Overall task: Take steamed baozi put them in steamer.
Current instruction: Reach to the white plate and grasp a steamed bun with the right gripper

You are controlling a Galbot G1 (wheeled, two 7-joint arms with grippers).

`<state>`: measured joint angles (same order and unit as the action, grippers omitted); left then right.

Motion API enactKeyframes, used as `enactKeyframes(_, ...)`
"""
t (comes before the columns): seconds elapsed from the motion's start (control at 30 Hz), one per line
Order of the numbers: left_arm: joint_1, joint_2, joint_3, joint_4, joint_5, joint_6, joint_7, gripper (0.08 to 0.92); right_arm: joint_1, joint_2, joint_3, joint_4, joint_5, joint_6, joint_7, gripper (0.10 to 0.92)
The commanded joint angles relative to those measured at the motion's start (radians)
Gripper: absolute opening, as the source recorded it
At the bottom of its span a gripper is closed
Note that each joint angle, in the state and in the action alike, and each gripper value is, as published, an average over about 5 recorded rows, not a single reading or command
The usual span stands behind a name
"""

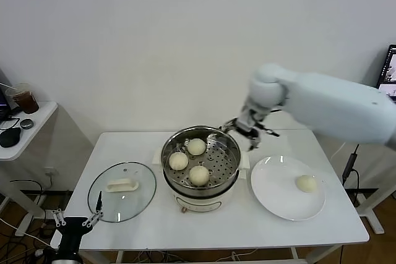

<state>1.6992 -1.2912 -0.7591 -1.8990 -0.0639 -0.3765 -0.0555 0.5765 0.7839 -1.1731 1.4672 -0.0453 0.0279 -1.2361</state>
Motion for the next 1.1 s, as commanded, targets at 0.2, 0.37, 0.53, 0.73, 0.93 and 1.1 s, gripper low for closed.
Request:
enactKeyframes(0.2, -0.003, 0.004, 0.010, 0.008, 0.005, 0.000, 0.001, 0.823, -0.484, -0.346, 0.396, -0.118, -0.164, -0.180, -0.017, 0.823)
enactKeyframes(0.37, -0.002, 0.002, 0.011, 0.008, 0.013, 0.001, 0.002, 0.823, -0.658, -0.335, 0.551, -0.184, -0.220, -0.133, 0.013, 0.823)
enactKeyframes(0.53, -0.002, -0.002, 0.004, 0.007, 0.022, 0.002, 0.004, 0.823, -0.761, -0.300, 0.643, -0.225, -0.262, -0.123, 0.055, 0.823)
enactKeyframes(0.73, -0.001, -0.007, 0.001, 0.004, 0.022, 0.004, 0.004, 0.823, -0.816, -0.233, 0.693, -0.291, -0.318, -0.118, 0.093, 0.823)
enactKeyframes(0.93, 0.004, -0.005, -0.010, 0.004, 0.020, 0.004, 0.004, 0.823, -0.811, -0.149, 0.696, -0.362, -0.329, -0.107, 0.110, 0.823)
enactKeyframes(1.1, 0.007, -0.004, -0.019, 0.006, 0.017, 0.002, 0.003, 0.823, -0.798, -0.105, 0.692, -0.393, -0.342, -0.108, 0.111, 0.823)
